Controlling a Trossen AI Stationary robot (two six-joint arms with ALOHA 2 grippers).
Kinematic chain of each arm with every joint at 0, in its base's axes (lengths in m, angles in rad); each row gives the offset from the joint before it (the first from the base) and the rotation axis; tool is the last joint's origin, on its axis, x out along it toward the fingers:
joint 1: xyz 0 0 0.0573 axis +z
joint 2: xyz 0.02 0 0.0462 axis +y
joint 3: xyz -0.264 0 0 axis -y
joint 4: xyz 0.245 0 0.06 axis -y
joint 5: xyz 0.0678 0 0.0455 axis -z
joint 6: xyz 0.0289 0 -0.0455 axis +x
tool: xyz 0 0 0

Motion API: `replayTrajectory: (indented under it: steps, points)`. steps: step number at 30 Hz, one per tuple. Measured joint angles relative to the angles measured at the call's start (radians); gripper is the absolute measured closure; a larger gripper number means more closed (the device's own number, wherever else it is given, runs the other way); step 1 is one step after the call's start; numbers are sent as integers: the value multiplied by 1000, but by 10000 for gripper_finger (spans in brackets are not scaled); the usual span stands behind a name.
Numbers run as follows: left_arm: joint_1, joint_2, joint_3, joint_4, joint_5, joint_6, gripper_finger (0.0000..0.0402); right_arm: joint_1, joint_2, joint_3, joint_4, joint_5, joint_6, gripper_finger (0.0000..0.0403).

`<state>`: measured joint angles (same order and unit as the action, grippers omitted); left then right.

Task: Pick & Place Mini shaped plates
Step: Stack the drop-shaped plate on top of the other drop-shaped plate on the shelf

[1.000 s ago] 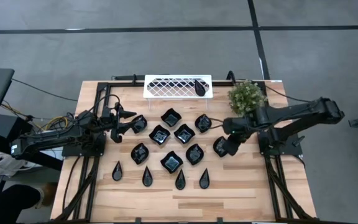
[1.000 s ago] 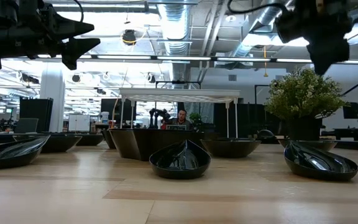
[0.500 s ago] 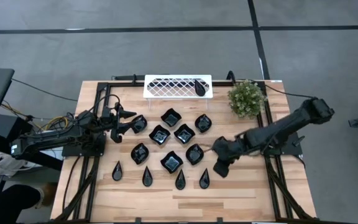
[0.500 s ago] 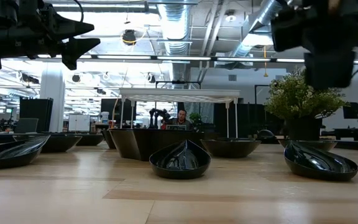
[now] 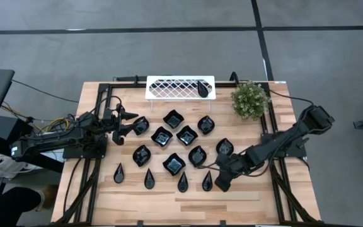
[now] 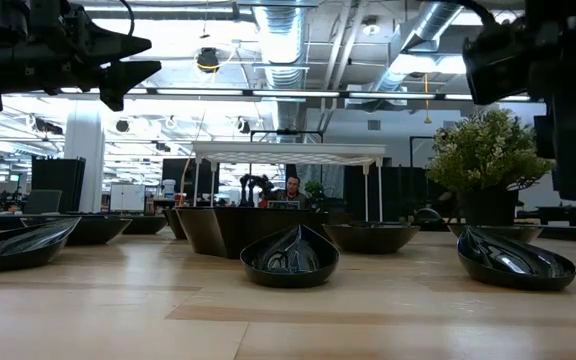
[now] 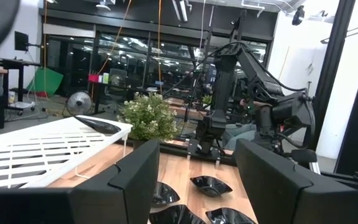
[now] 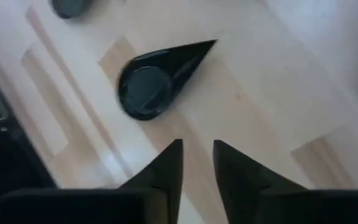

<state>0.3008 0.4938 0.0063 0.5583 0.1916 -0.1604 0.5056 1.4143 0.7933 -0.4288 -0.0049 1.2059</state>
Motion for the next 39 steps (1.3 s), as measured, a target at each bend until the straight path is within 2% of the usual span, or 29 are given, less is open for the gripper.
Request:
replayTrajectory:
  steps: [8, 18, 39]
  points:
    - [0, 0, 0, 0, 1, -4, 188, -2, 28, 0, 32, 73, 51, 270]
    - [0, -1, 0, 0, 46, -4, 188, -2, 144, 0, 187, 55, 53, 235]
    - [0, 0, 0, 0, 46, -3, 188, -15, 177, 1, 193, 57, 52, 254]
